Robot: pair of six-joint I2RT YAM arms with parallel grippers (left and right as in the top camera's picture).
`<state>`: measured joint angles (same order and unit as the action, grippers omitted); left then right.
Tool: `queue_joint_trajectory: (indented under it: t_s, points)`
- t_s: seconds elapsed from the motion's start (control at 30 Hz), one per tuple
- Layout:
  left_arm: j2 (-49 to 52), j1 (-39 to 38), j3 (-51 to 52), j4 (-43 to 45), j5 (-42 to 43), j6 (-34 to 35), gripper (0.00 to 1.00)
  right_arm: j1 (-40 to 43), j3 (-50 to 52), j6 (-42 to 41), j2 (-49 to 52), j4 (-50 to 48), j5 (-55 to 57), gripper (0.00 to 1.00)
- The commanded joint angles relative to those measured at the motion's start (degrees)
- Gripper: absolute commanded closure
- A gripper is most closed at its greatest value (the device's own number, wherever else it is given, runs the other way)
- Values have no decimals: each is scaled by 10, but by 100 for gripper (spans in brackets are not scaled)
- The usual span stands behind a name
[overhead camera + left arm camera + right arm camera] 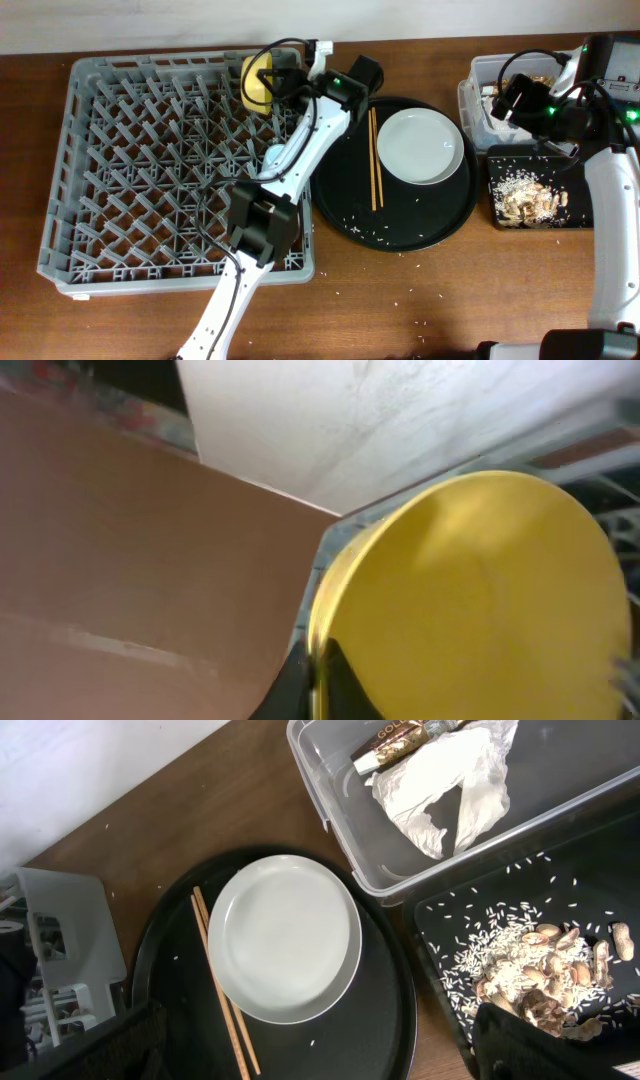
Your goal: Sort waste into correct bins and load items into the dishwasher rack
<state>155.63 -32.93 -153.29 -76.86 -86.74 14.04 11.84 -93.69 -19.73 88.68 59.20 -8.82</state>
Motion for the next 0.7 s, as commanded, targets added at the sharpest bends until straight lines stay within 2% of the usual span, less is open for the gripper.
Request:
queue_joint_trajectory:
  t_s: [0.0,0.03,0.13,0.17,0.23,0.3,0.33,0.4,0.43,0.57,0.67]
  points:
    - [10,-22,4,1,65,0,50,2,-1,-5,1,0,9,1]
    - [9,-26,3,2,82,0,43,2,-1,-5,1,0,9,2]
    - [9,-33,-27,-13,242,0,42,2,-1,-5,1,0,9,2]
    - [9,-33,-56,-24,300,0,39,2,-1,-5,1,0,9,2]
    - [9,-34,-112,-39,364,-1,34,2,-1,-5,1,0,9,2]
    - [9,-32,-199,-56,514,-30,28,2,-1,-5,1,0,9,2]
    - [9,-28,-246,-64,659,-35,27,2,-1,-5,1,0,9,2]
    - [10,-23,-261,-45,868,-34,27,2,-1,-5,1,0,9,2]
    - [16,-22,-253,-30,924,-34,28,2,-1,-5,1,0,9,1]
    - [78,-21,-247,-20,941,25,28,2,-1,-5,1,0,9,2]
    - [103,-22,-247,-12,986,27,28,2,-1,-5,1,0,9,2]
